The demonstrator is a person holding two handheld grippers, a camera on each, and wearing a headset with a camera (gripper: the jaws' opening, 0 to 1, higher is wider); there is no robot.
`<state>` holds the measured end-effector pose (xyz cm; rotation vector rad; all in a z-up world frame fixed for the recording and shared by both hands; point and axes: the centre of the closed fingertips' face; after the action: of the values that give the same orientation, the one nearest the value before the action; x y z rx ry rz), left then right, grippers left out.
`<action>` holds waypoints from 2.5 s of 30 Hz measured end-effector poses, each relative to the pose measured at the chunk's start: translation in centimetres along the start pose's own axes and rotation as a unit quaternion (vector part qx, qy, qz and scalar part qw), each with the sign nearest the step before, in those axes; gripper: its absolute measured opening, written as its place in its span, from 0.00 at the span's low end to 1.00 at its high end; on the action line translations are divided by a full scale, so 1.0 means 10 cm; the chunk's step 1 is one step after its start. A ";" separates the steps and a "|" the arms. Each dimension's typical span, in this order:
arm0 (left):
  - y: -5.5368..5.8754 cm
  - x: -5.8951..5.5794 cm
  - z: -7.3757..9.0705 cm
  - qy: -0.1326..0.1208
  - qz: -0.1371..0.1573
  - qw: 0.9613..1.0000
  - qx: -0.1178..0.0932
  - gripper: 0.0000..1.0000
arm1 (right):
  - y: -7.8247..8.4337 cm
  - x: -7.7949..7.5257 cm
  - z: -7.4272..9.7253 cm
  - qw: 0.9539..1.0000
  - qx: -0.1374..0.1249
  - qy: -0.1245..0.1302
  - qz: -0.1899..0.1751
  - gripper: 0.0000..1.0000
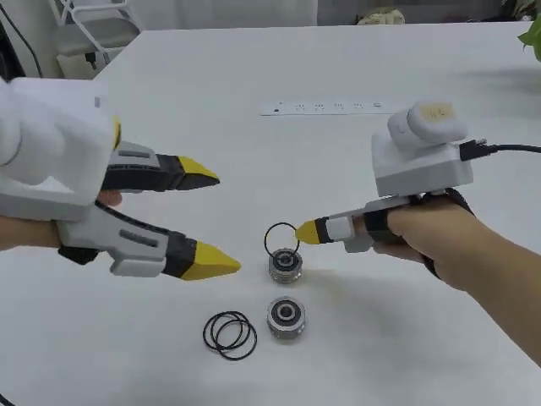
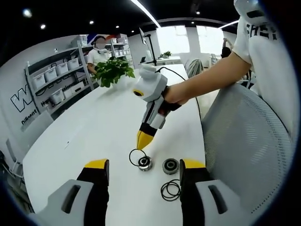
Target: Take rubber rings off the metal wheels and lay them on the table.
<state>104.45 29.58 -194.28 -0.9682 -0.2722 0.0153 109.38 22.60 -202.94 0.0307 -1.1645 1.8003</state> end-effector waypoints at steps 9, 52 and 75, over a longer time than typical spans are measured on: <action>0.01 -0.05 0.44 -0.047 0.017 0.999 -0.015 0.71 | -0.02 0.17 -0.02 1.000 0.004 -0.017 0.016 0.00; 0.98 -0.60 0.43 -0.079 0.146 0.984 0.062 0.73 | 0.72 0.76 -0.36 0.971 0.171 -0.097 0.134 0.00; 1.01 -0.57 0.45 -0.087 0.151 0.983 0.063 0.72 | 0.76 0.73 -0.36 0.968 0.181 -0.086 0.152 0.00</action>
<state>98.95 38.17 -201.38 -0.8754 -0.2786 0.3923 101.55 29.55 -206.68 0.2370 -0.9804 2.3054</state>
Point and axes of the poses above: the centre of the closed fingertips' face, and the gripper's own axes: z roughly backward along the fingers, x roughly to its left, y roughly out of its underside, and after that the axes turned 1 degree about -z, right-handed
